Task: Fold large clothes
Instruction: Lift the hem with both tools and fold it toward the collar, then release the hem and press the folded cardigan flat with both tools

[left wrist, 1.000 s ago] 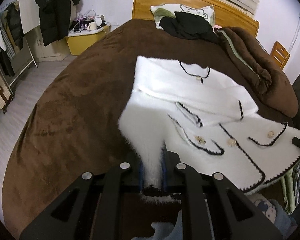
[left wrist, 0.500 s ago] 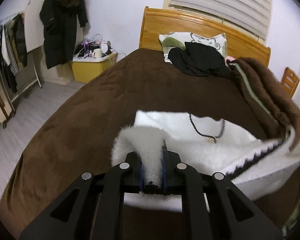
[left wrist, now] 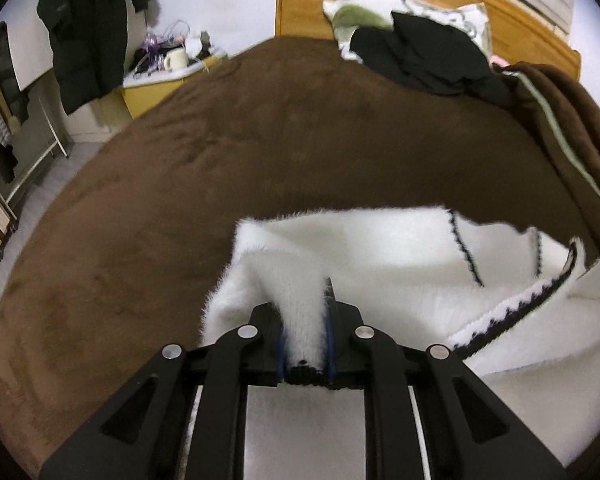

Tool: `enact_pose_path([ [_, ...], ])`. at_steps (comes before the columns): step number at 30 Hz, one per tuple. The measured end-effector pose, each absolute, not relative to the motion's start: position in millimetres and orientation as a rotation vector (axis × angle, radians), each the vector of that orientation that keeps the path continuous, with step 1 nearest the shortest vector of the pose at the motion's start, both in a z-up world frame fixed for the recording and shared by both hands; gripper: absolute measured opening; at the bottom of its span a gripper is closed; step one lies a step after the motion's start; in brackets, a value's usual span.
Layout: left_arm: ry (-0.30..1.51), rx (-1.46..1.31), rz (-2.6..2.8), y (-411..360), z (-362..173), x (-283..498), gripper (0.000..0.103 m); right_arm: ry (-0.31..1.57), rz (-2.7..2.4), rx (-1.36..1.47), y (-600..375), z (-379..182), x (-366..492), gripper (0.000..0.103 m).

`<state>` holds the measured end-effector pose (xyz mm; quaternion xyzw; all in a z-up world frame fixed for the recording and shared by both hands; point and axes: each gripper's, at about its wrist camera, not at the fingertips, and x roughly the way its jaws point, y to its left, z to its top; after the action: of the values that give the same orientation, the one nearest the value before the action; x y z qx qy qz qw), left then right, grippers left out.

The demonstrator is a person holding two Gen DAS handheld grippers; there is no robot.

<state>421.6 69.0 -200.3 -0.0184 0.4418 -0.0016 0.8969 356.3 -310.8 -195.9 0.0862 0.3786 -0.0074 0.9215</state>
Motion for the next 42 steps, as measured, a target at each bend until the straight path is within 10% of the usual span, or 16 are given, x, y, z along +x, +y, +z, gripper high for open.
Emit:
enact_pose_path([
  [10,0.981,-0.005,-0.032,70,-223,447,0.025,0.930,-0.003,0.312,-328,-241,381,0.021],
  [16,1.000,-0.082,-0.096,75,-202,443,0.040,0.898,-0.006,0.307,-322,-211,371,0.093],
  [19,0.959,-0.044,-0.126,66,-175,422,0.069,0.852,0.010,0.281,-319,-188,358,0.094],
  [42,1.003,0.087,-0.171,11,-240,407,0.092,1.066,-0.087,0.014,-266,-254,357,0.098],
])
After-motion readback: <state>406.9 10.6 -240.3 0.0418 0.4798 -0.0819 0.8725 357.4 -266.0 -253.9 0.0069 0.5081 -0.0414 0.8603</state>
